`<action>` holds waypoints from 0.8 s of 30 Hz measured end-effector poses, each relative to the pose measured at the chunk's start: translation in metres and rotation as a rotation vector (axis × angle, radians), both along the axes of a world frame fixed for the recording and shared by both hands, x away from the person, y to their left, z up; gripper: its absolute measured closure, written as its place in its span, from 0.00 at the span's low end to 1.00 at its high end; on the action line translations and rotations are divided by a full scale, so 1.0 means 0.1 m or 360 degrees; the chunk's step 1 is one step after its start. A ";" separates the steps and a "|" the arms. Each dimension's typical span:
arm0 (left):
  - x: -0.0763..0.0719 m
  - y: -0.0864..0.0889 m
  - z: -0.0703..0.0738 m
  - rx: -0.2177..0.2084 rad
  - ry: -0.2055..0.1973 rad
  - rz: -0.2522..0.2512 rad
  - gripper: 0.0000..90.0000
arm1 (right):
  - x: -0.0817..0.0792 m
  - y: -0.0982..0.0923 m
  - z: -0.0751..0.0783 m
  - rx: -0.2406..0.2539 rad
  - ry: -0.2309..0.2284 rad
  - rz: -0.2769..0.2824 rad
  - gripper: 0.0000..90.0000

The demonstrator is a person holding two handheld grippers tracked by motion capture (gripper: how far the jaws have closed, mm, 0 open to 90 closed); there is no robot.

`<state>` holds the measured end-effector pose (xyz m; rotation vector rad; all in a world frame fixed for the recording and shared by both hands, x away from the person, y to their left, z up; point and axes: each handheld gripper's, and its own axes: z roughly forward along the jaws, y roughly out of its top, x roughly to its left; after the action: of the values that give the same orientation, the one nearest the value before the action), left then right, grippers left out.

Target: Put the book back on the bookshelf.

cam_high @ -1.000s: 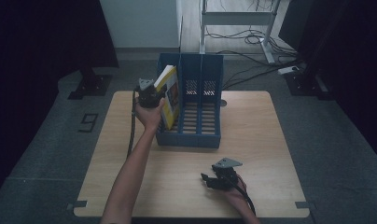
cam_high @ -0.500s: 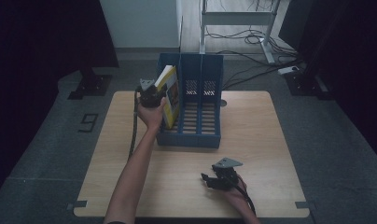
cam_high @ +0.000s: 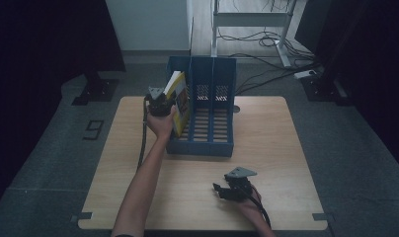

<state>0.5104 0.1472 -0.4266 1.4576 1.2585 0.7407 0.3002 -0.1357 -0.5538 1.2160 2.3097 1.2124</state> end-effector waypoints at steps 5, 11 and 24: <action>-0.04 0.01 -0.02 -0.0003 -0.0001 -0.0009 0.83 | 0.00 0.00 0.00 -0.0005 -0.0004 0.0000 0.42; -0.09 0.07 -0.03 -0.0031 -0.0006 -0.0004 0.82 | -0.01 0.01 0.00 -0.0014 -0.0009 0.0000 0.42; -0.18 0.16 0.07 -0.0045 -0.0034 -0.0026 0.68 | -0.01 0.02 0.00 -0.0032 -0.0014 0.0001 0.42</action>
<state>0.4927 0.1633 -0.4191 1.4319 1.2346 0.7232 0.2989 -0.1338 -0.5537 1.2011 2.3101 1.1898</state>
